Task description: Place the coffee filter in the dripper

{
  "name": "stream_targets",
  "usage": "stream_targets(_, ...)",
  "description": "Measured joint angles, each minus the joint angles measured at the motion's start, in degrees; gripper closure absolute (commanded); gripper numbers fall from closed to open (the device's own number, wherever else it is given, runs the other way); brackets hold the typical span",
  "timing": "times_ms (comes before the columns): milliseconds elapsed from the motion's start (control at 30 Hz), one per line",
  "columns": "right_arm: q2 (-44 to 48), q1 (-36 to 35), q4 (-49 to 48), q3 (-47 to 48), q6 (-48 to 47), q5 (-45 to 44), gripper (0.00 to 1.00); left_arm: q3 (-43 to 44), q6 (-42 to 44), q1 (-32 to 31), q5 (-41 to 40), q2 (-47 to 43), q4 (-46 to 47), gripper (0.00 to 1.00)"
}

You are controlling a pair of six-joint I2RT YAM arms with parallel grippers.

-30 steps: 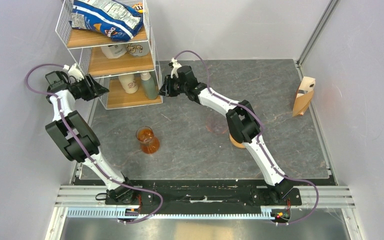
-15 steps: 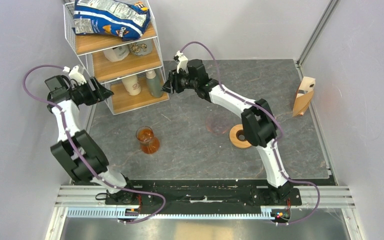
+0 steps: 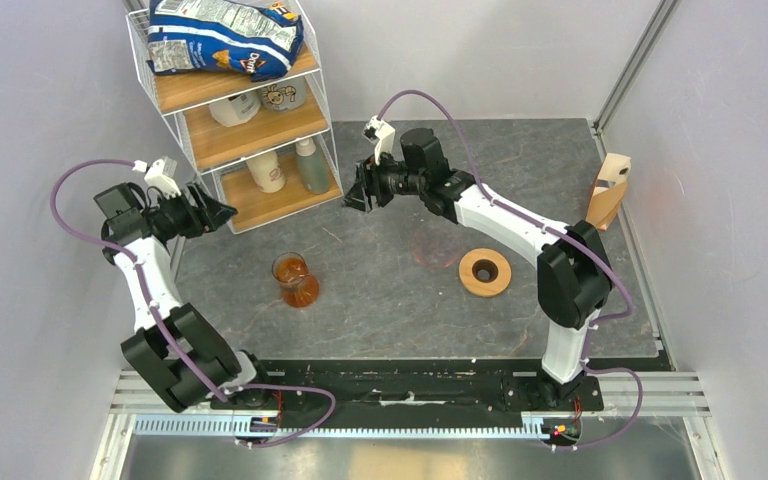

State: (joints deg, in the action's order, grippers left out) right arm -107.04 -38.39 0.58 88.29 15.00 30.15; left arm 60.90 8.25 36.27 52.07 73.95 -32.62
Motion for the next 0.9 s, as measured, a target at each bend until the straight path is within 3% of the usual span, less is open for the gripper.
stream_targets(233, 2.9, 0.1, 2.3, -3.8, -2.3, -0.3, 0.33, 5.1, -2.3, -0.1, 3.9, 9.4, 5.6, 0.47)
stream_targets(600, 3.3, 1.5, 3.0, -4.5, -3.1, -0.3, 0.32, 14.8, -9.0, -0.8, 5.0, 21.4, 10.1, 0.58)
stream_targets(700, 3.3, 2.0, 3.0, -4.5, -3.1, -0.3, 0.32, 17.5, -10.6, -1.4, 5.0, 24.5, 11.2, 0.57)
stream_targets(900, 3.4, 2.8, 3.5, -4.6, -3.3, -0.1, 0.30, 21.3, -9.2, -2.3, 5.2, 28.5, 12.2, 0.45)
